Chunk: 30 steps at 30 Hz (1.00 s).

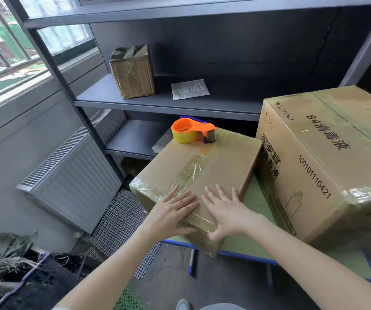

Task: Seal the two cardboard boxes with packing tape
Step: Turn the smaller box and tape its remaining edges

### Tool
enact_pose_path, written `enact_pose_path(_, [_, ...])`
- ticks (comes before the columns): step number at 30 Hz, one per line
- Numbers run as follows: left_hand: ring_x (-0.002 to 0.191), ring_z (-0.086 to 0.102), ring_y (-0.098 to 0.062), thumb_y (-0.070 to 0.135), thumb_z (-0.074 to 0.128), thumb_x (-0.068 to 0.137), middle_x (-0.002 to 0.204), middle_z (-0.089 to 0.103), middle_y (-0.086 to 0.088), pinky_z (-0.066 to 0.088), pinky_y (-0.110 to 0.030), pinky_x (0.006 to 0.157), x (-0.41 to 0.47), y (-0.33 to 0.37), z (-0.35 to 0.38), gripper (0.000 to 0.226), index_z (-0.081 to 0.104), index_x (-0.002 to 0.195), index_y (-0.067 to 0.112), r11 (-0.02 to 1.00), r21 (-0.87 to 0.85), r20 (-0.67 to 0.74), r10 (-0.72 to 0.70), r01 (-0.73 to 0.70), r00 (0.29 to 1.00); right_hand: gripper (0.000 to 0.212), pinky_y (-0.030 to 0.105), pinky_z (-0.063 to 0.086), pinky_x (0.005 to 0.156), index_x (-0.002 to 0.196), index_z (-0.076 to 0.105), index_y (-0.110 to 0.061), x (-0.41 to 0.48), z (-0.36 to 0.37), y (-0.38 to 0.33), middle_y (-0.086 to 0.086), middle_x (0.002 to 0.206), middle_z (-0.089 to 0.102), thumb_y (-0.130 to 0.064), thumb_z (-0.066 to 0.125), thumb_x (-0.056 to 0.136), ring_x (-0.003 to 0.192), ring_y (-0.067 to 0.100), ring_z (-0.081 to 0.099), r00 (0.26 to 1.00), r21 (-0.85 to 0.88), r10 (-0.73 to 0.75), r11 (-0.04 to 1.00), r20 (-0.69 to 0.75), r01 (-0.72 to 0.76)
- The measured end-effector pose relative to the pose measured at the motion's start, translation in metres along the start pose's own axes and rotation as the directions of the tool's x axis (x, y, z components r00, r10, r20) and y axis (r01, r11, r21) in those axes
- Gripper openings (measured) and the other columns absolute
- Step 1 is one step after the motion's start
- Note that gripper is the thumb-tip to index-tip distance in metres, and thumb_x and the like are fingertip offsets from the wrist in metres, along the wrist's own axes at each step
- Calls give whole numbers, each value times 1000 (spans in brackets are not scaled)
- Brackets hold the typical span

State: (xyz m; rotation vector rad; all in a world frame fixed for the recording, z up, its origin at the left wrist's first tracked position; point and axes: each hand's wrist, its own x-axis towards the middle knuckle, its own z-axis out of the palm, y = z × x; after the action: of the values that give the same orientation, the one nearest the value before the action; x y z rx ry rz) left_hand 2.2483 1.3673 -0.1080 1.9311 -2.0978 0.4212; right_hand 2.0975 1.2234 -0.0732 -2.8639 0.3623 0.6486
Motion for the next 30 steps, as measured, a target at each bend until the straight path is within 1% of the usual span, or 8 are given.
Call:
enact_pose_path(3, [125, 50, -31, 56, 72, 72, 133, 56, -7, 40, -59, 99, -1, -8, 3, 73, 58, 128, 12, 996, 68, 78, -64, 59, 995, 105, 62, -8, 109, 148, -8, -16, 1, -8, 9, 0, 154, -22, -49, 60, 76, 138, 35, -23, 999, 23, -28, 999, 41, 27])
enact_pose_path(11, [116, 59, -23, 55, 68, 73, 124, 63, -2, 51, -40, 92, 41, 24, 21, 62, 65, 121, 15, 983, 147, 19, -116, 112, 993, 98, 45, -16, 112, 146, -2, -40, -4, -24, 72, -17, 151, -21, -19, 65, 78, 139, 15, -24, 991, 141, -73, 988, 115, 57])
enact_pose_path(14, [97, 68, -16, 51, 49, 84, 109, 71, 3, 56, -29, 78, 58, 14, 12, 45, 73, 103, 18, 992, 46, -5, -119, 119, 993, 89, 41, -18, 112, 147, 7, -38, -2, -25, 90, -20, 151, -13, -27, 67, 81, 137, 8, -22, 991, 294, -102, 953, 89, 71])
enact_pose_path(17, [69, 69, -20, 26, 59, 83, 92, 74, -1, 55, -27, 55, 79, -13, 6, 21, 75, 83, 11, 977, -83, -14, -199, 197, 980, 76, 36, -15, 114, 144, 22, -36, 2, -23, 99, -27, 146, -1, -50, 62, 81, 140, 4, -15, 996, 468, -87, 881, 23, 66])
enact_pose_path(20, [89, 66, -26, 17, 55, 89, 99, 72, -8, 54, -35, 71, 102, -46, 2, 24, 71, 102, 5, 916, -111, 4, -387, 385, 922, 65, 31, -5, 114, 139, 30, -41, 9, -20, 104, -23, 148, 12, -55, 57, 81, 143, 8, -1, 997, 507, -4, 861, -71, 39])
enact_pose_path(23, [101, 58, -32, 15, 56, 88, 106, 66, -11, 44, -37, 84, 124, -77, 3, 31, 63, 116, 5, 876, -19, -37, -483, 482, 875, 51, 30, 12, 114, 135, 38, -44, 18, -24, 110, -14, 149, 27, -48, 55, 87, 139, 9, 20, 978, 490, 108, 872, -177, -8])
enact_pose_path(26, [111, 48, -30, 20, 53, 89, 119, 57, -10, 35, -35, 94, 148, -102, 7, 43, 50, 131, 10, 815, 21, -10, -579, 579, 815, 50, 15, 14, 107, 136, 39, -40, 26, -24, 111, -32, 136, 29, -40, 57, 89, 131, -4, 28, 961, 407, 64, 912, -270, 53])
enact_pose_path(30, [124, 39, -28, 29, 52, 92, 135, 46, -9, 28, -33, 104, 182, -125, 18, 51, 40, 139, 12, 787, 50, 3, -616, 615, 788, 49, 19, 23, 106, 136, 39, -39, 32, -21, 114, -40, 131, 25, -38, 56, 90, 118, -7, 30, 957, 380, 25, 921, -291, 91])
